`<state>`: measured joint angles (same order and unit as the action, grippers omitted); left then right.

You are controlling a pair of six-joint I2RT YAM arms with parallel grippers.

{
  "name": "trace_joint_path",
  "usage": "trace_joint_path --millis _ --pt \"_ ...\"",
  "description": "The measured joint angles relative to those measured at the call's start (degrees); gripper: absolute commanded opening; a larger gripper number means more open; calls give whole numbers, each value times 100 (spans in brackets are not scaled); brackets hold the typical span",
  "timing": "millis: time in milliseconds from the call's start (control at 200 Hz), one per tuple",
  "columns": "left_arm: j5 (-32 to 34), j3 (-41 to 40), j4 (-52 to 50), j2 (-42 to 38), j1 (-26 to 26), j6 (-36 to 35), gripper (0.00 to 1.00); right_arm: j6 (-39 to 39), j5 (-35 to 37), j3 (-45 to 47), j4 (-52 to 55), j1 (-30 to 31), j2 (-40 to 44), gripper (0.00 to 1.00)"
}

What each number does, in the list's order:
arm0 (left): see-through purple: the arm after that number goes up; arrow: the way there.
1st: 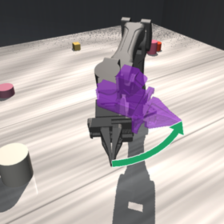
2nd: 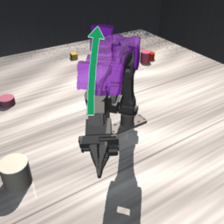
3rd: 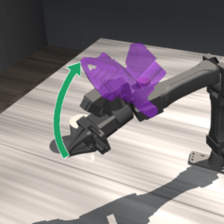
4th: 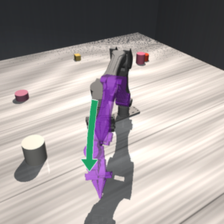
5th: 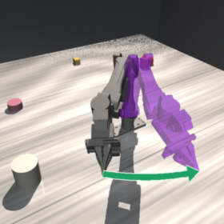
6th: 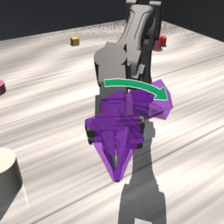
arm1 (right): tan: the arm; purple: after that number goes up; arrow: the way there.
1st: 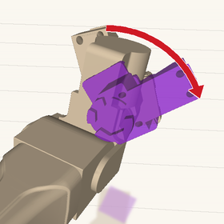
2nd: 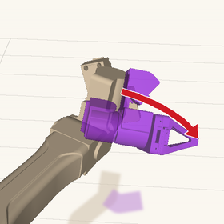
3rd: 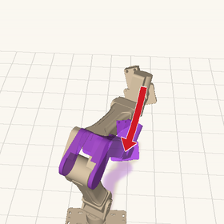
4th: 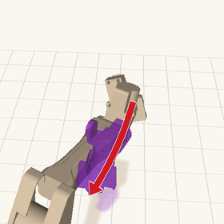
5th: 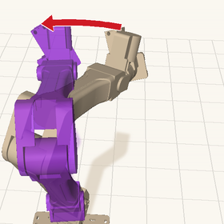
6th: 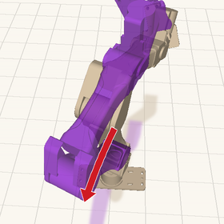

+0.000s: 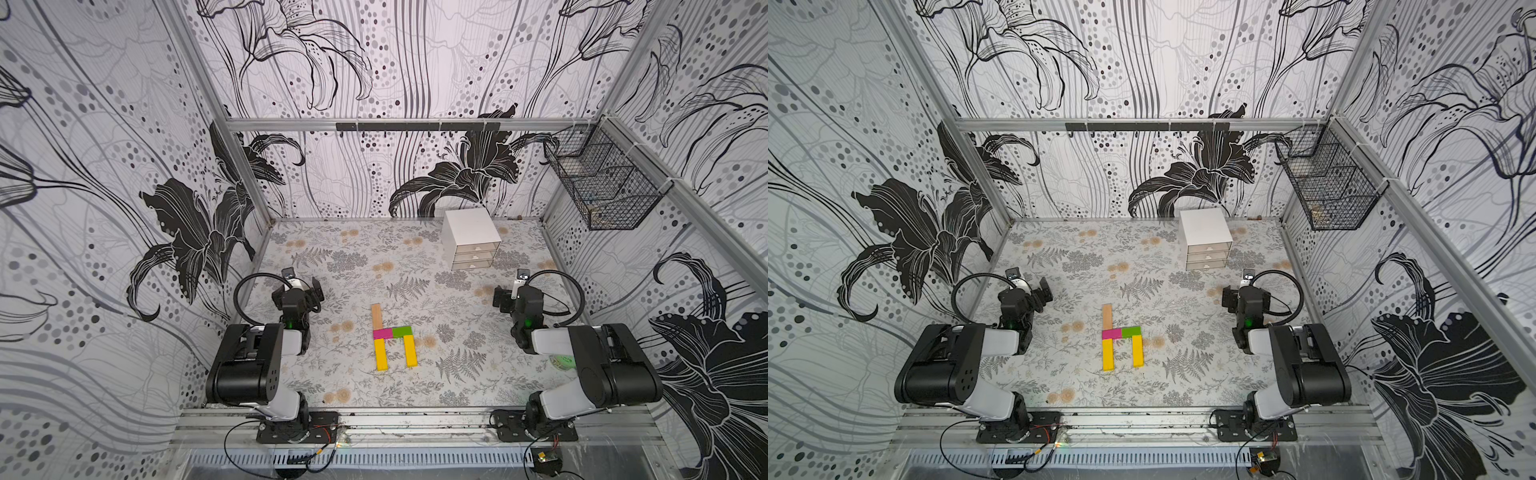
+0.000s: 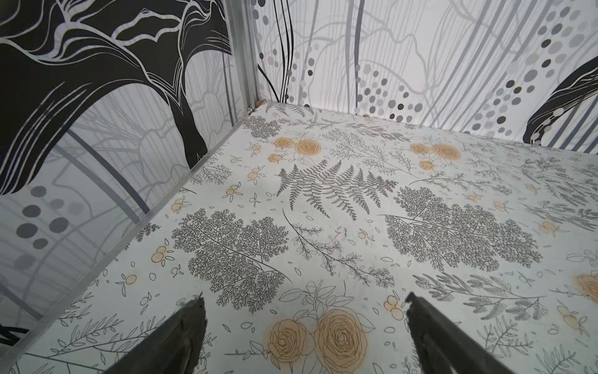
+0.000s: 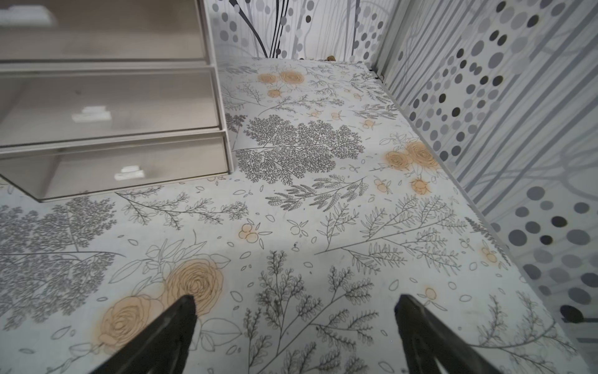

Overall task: Assemble the letter h with building blocks
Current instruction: Reset both arms

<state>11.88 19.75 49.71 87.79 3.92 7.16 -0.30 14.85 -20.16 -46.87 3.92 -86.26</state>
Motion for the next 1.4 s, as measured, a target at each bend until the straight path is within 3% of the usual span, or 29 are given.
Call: trace_joint_path --millis 360,1402 --pt "-101 0 70 0 -2 -4 99 0 -332 -2 -168 0 0 99" --pt "-101 0 87 0 -24 -7 99 0 -332 -2 -186 0 0 99"
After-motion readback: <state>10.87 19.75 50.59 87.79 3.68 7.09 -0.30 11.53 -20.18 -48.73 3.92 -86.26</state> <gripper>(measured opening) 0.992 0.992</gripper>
